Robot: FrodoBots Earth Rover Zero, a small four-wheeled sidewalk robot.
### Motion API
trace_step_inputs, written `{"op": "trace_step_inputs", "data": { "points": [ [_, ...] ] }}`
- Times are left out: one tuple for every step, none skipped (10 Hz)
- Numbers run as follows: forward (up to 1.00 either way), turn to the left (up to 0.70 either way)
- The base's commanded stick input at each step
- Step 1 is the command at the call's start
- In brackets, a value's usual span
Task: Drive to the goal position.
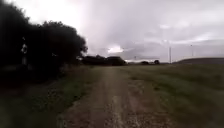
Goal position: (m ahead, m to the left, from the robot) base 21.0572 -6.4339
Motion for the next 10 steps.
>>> {"op": "trace_step_inputs", "data": {
  "points": [
    [0.85, 0.00],
    [0.85, 0.00],
    [0.85, 0.00],
    [0.85, 0.00],
    [0.85, 0.00],
    [0.85, 0.00],
    [0.85, 0.00],
    [0.85, 0.00],
    [0.85, 0.00],
    [0.85, 0.00]
  ]
}}
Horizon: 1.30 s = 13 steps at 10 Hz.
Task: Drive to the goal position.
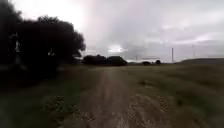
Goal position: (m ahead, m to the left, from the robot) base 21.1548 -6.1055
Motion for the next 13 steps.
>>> {"op": "trace_step_inputs", "data": {
  "points": [
    [0.85, 0.00],
    [0.70, 0.00],
    [0.70, 0.00],
    [0.70, 0.00],
    [0.70, 0.00],
    [0.70, 0.00],
    [0.70, 0.00],
    [0.70, 0.00],
    [0.70, 0.00],
    [0.70, 0.00],
    [0.70, 0.00],
    [0.70, 0.00],
    [0.70, 0.00]
  ]
}}
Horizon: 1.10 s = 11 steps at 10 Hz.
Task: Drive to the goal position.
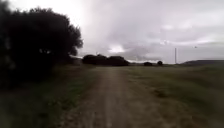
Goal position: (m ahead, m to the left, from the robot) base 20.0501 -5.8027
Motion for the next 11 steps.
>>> {"op": "trace_step_inputs", "data": {
  "points": [
    [0.70, 0.00],
    [0.76, 0.00],
    [0.84, 0.00],
    [0.85, 0.00],
    [0.85, 0.00],
    [0.85, 0.00],
    [0.85, 0.00],
    [0.85, 0.00],
    [0.85, 0.00],
    [0.85, -0.32],
    [0.85, -0.17]
  ]
}}
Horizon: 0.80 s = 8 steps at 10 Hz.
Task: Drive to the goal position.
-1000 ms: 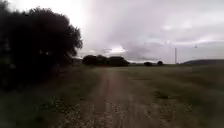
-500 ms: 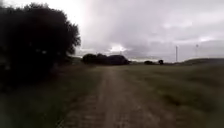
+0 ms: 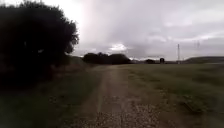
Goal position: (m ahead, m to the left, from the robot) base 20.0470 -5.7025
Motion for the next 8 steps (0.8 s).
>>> {"op": "trace_step_inputs", "data": {
  "points": [
    [0.85, -0.02],
    [0.85, 0.00],
    [0.85, 0.00],
    [0.85, 0.00],
    [0.85, 0.00],
    [0.87, 0.00],
    [0.93, 0.00],
    [0.99, 0.00]
  ]
}}
